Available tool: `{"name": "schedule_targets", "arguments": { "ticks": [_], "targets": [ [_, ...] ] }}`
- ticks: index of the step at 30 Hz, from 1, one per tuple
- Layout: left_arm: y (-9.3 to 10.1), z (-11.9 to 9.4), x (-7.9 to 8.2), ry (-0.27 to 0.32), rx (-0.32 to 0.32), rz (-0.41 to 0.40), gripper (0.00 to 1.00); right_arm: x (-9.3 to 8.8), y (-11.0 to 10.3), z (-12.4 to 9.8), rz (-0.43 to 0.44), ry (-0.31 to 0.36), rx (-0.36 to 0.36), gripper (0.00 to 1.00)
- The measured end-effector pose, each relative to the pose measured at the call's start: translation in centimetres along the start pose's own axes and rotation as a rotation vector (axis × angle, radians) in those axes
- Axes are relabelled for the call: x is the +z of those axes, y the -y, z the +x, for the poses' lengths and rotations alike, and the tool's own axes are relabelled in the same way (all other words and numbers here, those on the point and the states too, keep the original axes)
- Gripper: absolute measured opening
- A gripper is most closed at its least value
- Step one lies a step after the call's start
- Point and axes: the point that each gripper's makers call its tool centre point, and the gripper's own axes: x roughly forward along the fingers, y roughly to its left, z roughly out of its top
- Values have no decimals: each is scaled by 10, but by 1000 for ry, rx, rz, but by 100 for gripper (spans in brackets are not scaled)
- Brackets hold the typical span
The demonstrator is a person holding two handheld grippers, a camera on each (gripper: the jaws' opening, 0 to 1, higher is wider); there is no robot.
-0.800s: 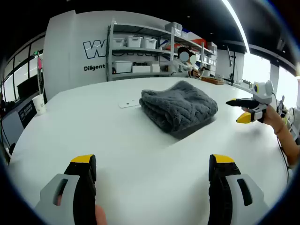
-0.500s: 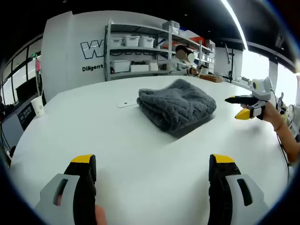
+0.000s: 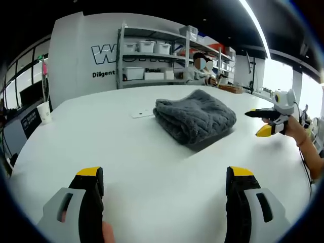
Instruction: Open the folded towel by lifting each exposed corner and separating the folded layers until the towel lies flat within the target outline without major curled edges
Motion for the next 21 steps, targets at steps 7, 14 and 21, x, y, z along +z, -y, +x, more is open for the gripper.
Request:
{"name": "schedule_targets", "arguments": {
  "ticks": [7, 14, 21],
  "targets": [
    [-10, 2, -9, -20, 23, -30, 98, -4, 0, 1, -5, -18, 4, 96],
    [-12, 2, -13, -30, 26, -38, 98, 0, 8, -2, 15, 2, -11, 95],
    [-21, -2, -17, -35, 46, -63, 98, 0, 6, -2, 28, 6, -11, 94]
  ]
}}
